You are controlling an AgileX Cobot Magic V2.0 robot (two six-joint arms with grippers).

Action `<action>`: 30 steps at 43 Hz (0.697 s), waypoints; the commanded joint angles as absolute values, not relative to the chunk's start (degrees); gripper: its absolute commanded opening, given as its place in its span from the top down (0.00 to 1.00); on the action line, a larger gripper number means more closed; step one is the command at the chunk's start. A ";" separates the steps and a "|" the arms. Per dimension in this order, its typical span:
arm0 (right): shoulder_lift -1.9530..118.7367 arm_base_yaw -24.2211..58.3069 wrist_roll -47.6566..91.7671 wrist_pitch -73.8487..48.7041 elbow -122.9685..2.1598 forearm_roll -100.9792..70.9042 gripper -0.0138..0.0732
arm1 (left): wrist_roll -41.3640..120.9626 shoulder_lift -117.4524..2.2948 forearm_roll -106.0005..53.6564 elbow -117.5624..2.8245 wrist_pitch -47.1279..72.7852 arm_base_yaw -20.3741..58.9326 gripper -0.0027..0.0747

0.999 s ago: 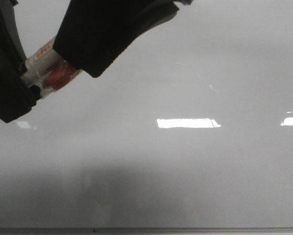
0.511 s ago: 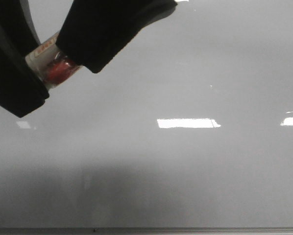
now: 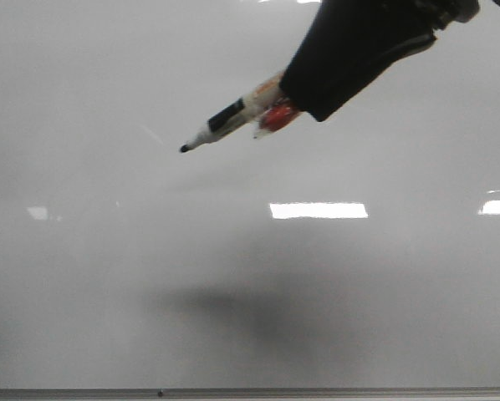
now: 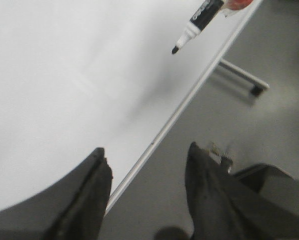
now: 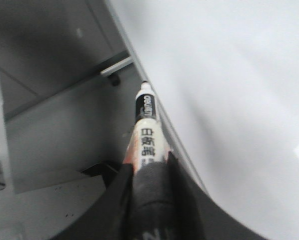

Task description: Write number 8 on whiteboard

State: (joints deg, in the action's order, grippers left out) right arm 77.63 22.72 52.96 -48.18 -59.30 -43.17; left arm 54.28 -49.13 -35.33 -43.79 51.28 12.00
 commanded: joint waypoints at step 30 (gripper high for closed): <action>87.21 19.66 53.60 -26.60 -65.26 -53.38 0.92 | 53.86 -19.08 -48.39 -26.51 36.70 5.19 0.99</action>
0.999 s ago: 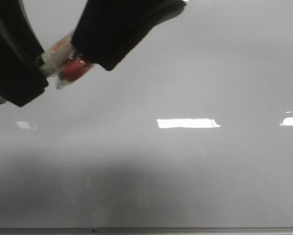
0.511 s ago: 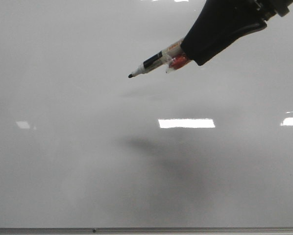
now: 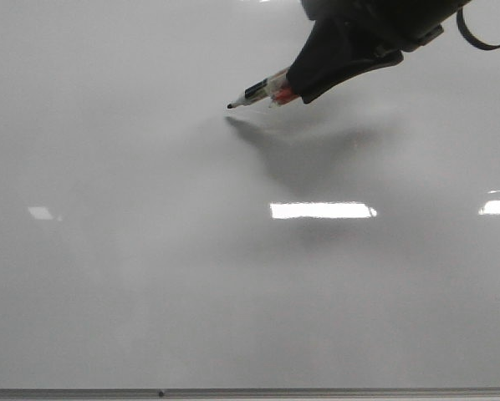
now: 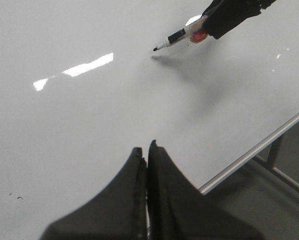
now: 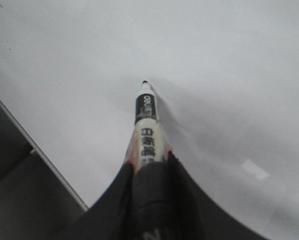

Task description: Write number 8 on whiteboard

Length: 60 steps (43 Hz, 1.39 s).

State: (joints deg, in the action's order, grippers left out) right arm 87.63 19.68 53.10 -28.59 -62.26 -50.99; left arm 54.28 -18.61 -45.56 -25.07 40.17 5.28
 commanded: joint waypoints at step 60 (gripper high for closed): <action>96.24 25.82 52.56 -23.12 -61.43 -54.55 0.91 | 53.86 -19.08 -47.91 -26.51 36.69 5.19 0.99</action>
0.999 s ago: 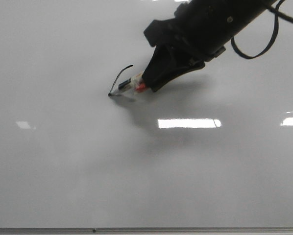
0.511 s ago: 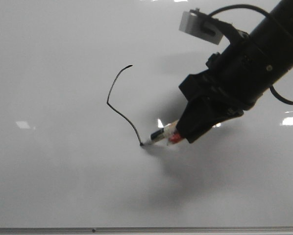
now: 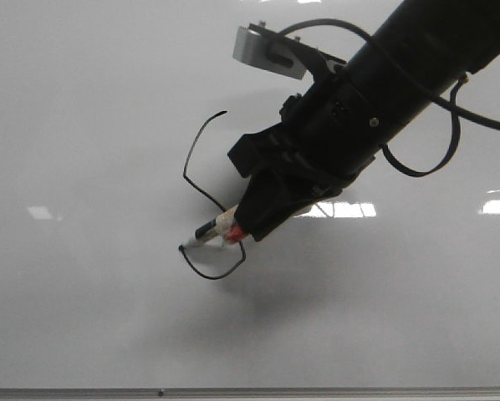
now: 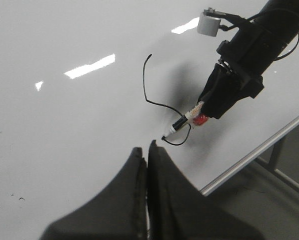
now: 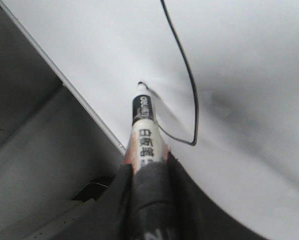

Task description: Write number 8 on whiteboard

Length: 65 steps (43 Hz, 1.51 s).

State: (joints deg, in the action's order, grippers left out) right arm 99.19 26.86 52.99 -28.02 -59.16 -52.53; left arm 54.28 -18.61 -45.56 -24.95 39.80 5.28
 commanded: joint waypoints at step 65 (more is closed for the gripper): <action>76.07 38.42 61.22 -47.74 -75.24 -29.02 0.91 | 69.49 -53.17 -38.41 -50.14 45.26 25.31 0.45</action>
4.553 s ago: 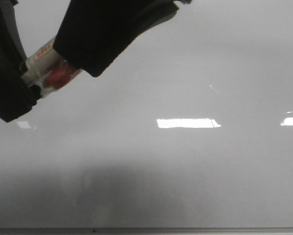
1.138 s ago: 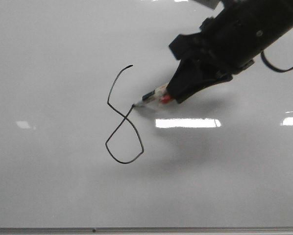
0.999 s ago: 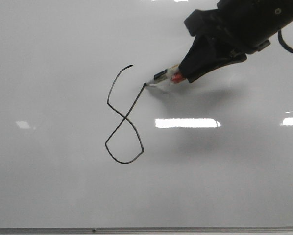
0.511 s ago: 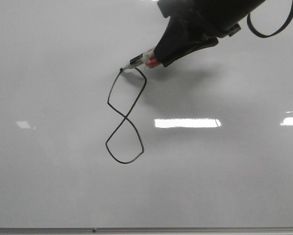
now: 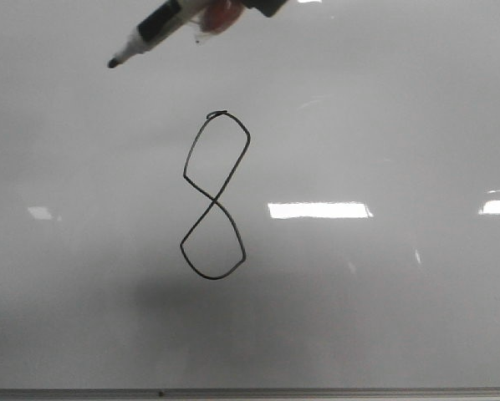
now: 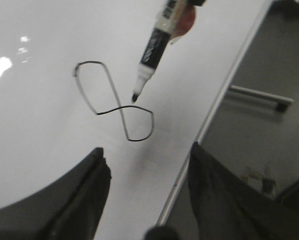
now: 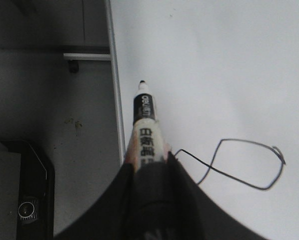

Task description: Write number 8 on whiteboard

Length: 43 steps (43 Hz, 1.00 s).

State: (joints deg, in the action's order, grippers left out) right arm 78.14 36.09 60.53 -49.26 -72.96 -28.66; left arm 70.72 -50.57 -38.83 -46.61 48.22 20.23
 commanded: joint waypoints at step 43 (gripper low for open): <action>76.07 44.83 61.22 -48.44 -75.24 -31.56 0.73 | 66.68 -56.59 -35.81 -52.20 43.54 33.38 0.99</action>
